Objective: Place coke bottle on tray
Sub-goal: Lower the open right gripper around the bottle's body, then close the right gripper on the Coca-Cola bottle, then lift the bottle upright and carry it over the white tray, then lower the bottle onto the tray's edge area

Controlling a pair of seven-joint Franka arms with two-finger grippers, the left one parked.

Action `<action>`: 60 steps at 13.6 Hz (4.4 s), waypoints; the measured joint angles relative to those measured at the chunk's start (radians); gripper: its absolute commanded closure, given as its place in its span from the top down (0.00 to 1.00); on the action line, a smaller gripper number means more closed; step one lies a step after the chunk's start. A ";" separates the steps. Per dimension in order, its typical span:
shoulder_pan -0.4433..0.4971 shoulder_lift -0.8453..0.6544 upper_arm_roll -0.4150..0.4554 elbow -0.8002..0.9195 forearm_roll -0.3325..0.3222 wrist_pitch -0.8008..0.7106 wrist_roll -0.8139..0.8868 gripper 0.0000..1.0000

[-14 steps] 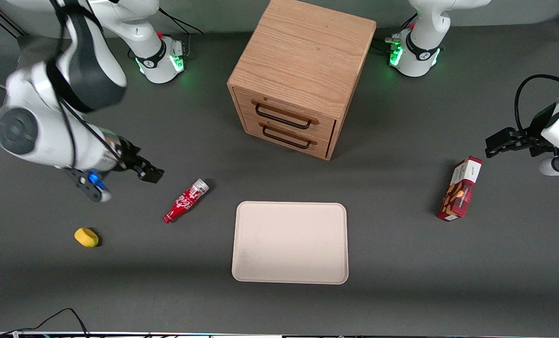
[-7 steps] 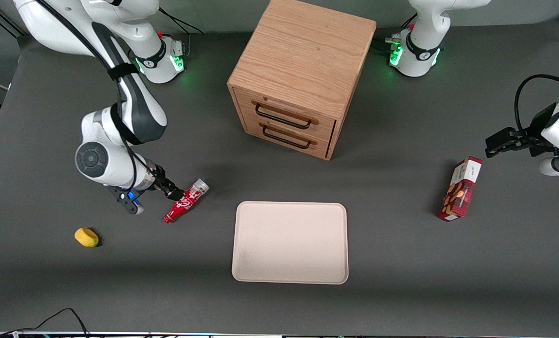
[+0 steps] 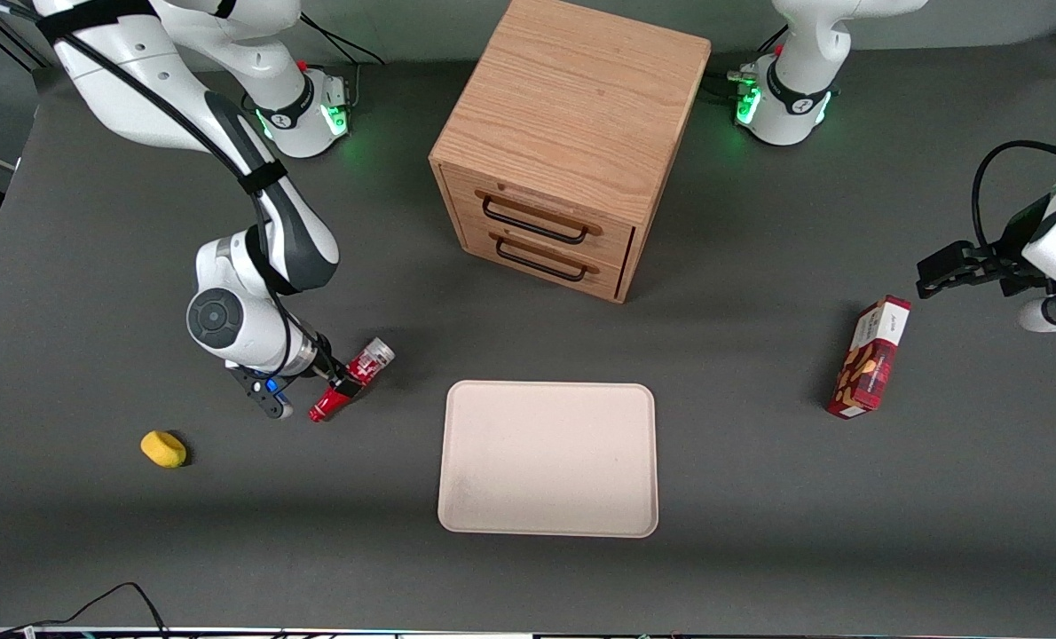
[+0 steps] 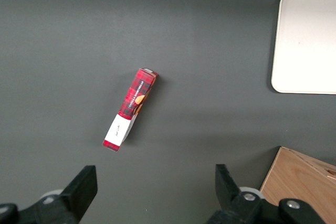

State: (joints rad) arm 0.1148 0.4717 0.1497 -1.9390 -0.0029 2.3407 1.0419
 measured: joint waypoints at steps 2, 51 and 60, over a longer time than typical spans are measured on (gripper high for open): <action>0.000 0.025 0.000 0.000 0.000 0.046 0.004 1.00; 0.058 0.426 0.276 0.828 -0.095 -0.351 -0.554 0.00; 0.084 0.586 0.265 0.844 -0.236 -0.158 -0.556 0.00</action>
State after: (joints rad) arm 0.1985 1.0575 0.4145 -1.0955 -0.2386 2.1829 0.4857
